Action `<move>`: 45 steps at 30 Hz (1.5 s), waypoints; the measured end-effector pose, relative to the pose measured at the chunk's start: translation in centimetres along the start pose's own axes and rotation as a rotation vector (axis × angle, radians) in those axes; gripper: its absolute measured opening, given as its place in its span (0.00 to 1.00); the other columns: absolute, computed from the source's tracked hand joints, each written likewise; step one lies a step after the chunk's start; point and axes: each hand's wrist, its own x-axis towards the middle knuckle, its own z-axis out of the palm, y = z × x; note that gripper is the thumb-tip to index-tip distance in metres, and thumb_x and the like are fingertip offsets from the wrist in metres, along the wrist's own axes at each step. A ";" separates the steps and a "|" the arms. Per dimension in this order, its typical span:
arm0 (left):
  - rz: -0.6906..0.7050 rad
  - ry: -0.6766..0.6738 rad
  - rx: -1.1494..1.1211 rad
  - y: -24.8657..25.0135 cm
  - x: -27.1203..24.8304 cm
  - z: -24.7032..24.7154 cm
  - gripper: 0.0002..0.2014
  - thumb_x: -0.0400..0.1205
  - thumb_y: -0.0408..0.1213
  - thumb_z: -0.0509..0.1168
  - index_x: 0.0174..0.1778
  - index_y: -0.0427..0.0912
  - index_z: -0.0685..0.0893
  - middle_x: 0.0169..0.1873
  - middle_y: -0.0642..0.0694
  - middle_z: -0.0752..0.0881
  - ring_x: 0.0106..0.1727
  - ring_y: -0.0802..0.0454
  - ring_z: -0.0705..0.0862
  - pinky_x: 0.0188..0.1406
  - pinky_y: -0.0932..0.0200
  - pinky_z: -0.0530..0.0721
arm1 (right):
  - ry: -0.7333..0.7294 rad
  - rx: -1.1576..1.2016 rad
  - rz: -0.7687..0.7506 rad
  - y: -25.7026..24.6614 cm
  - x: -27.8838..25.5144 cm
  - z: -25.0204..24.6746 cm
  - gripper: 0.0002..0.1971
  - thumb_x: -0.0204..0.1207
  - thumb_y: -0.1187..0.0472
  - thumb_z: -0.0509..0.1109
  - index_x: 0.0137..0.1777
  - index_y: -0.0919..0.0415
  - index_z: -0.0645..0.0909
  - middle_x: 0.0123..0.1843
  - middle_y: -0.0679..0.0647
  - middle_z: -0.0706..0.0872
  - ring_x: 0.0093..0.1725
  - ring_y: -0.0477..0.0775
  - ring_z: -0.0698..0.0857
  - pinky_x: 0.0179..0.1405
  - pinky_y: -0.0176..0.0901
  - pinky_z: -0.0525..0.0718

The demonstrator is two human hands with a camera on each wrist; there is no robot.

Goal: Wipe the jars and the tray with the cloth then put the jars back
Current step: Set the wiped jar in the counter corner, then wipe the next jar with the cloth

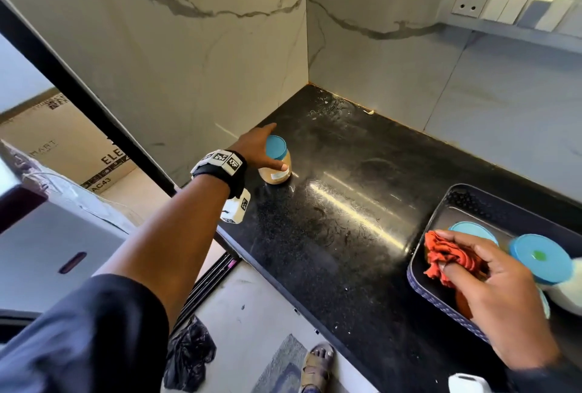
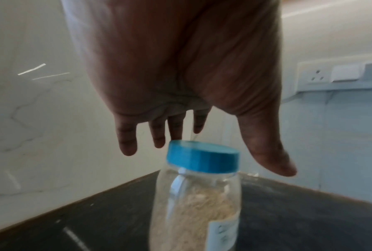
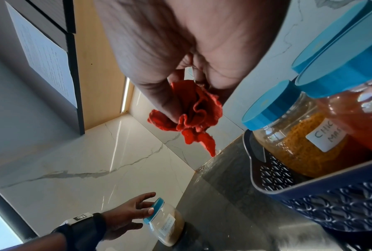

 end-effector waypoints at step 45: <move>0.427 0.175 0.229 34.1 -18.7 24.0 0.41 0.70 0.72 0.74 0.65 0.41 0.79 0.49 0.43 0.81 0.44 0.39 0.89 0.29 0.49 0.83 | 0.324 0.191 0.091 11.1 -9.3 -18.1 0.21 0.75 0.76 0.74 0.60 0.52 0.90 0.57 0.50 0.93 0.57 0.53 0.92 0.52 0.61 0.93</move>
